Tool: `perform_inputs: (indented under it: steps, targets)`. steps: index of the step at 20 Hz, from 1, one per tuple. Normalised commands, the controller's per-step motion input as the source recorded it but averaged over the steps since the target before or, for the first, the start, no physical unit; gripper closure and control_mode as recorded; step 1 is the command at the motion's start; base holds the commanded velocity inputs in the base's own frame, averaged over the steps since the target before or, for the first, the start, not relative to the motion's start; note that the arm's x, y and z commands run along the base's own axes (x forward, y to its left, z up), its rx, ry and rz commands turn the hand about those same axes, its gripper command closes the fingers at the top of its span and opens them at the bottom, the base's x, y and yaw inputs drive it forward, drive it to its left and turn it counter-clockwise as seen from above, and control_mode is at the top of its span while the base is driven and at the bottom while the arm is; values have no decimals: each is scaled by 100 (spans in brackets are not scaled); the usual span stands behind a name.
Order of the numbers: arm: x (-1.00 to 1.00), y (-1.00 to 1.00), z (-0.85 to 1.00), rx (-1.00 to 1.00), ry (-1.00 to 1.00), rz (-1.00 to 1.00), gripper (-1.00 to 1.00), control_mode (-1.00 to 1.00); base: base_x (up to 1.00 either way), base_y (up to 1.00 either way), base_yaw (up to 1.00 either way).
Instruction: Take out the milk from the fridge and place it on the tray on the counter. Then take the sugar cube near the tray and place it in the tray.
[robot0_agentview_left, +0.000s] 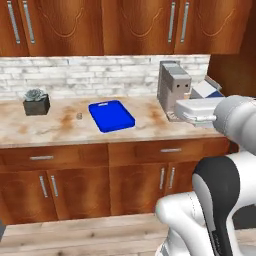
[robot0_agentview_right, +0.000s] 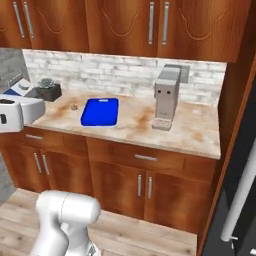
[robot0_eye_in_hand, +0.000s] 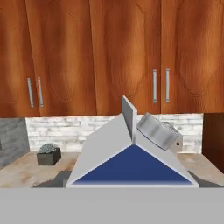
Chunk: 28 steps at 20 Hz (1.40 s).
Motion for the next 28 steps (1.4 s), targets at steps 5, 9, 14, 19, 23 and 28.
perform_inputs:
  steps: [5,9,14,19,23,28]
  targets:
    - [0,0,0,0,0,0,100,100,100,29,-2]
    - [0,0,0,0,0,0,100,100,100,24,7]
    - [0,0,0,0,0,0,100,100,81,85,1]
    - [0,0,0,0,0,0,100,100,21,5,-3]
    - [0,0,0,0,0,0,100,100,43,-5,-18]
    - [0,0,0,0,0,0,100,100,33,-11,-21]
